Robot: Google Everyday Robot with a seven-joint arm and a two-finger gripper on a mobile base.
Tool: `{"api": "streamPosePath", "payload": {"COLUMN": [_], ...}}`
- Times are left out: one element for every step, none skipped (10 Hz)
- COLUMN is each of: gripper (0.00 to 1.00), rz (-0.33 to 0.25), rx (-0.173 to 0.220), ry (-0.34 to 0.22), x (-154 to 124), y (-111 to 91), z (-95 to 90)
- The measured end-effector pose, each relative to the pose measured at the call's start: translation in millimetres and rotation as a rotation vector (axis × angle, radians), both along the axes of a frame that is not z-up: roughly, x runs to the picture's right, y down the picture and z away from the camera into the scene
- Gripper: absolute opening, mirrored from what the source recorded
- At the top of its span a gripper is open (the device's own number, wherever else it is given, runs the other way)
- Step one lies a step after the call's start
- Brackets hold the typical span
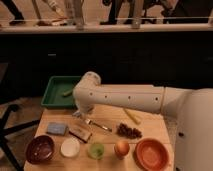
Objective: Place towel in purple bowl
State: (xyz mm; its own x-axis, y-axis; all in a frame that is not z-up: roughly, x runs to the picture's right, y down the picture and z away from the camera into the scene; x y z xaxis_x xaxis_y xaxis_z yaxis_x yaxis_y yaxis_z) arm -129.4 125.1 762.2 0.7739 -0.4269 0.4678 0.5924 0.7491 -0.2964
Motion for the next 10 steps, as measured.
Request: {"api": "streamPosePath", "payload": {"gripper": [0.0,0.0,0.0,0.0,0.0,0.0,0.0,0.0,0.0,0.0], "rz": [-0.014,-0.017,-0.016,-0.017,-0.018,-0.018,-0.018,-0.018,-0.018,-0.021], "rx": [-0.001,-0.005,-0.004,-0.003,-0.004,-0.004,-0.004,-0.004,-0.003,-0.004], "ry": [-0.021,-0.027,-0.026,-0.026,-0.027,-0.026,-0.026,-0.026,-0.027,-0.036], "x": [-6.6,-8.3,-6.9,-7.1,-7.2,-7.2,-7.5,-7.3,-7.6,-8.7], "y": [1.3,2.5,2.1,2.0,2.2,2.2,2.4,2.3,2.1,1.6], "z": [-6.9,-8.9,-8.4,-8.5,-8.5,-8.4,-8.4,-8.2,-8.3,-7.9]}}
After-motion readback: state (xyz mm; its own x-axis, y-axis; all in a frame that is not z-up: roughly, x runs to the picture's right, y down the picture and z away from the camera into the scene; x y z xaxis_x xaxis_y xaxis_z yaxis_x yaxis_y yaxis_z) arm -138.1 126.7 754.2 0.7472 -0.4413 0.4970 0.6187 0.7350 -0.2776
